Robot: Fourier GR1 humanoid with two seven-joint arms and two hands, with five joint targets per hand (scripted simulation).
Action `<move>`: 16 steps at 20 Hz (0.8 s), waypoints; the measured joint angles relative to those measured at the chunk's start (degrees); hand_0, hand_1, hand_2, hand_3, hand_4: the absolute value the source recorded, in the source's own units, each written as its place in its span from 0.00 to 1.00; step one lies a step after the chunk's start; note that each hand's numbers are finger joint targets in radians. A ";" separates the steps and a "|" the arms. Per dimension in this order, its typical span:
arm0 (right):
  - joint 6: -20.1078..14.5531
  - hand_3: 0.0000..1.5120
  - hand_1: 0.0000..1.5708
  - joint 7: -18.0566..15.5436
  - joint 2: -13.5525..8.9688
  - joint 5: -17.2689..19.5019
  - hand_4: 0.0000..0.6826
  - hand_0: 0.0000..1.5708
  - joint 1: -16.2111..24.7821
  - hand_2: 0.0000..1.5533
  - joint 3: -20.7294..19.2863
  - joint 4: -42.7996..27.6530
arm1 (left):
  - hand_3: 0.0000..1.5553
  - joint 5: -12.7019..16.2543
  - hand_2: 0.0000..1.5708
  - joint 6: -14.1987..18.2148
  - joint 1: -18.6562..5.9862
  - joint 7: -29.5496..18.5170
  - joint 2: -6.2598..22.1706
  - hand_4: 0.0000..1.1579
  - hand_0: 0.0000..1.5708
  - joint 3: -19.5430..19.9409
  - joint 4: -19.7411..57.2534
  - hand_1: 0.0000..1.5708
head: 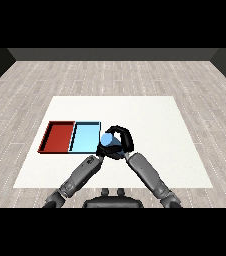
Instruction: Pick the blue can and put it in the blue box
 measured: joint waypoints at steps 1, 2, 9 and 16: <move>-0.57 0.92 0.94 -0.37 -0.03 -0.57 0.89 0.94 0.13 0.94 0.49 -0.22 | 0.32 0.78 0.40 0.44 -0.19 -1.07 -0.04 0.49 0.28 -0.03 1.07 0.28; -0.82 0.92 0.92 -0.95 -0.07 -0.96 0.90 0.92 0.66 0.93 0.87 -0.64 | 0.49 1.72 0.60 1.34 0.01 -1.13 -0.02 0.49 0.55 -0.39 0.82 0.55; -0.60 0.92 0.92 -4.73 0.09 -5.52 0.90 0.92 -0.22 0.93 0.44 1.63 | 0.96 12.14 1.00 0.60 -1.79 -8.26 -0.31 0.79 1.00 -1.52 5.56 1.00; 0.69 0.73 0.74 -5.12 0.33 -8.27 0.58 0.74 -0.58 0.80 -0.45 2.21 | 0.99 16.23 1.00 1.19 -3.86 -15.51 -0.66 0.91 1.00 -2.53 9.38 1.00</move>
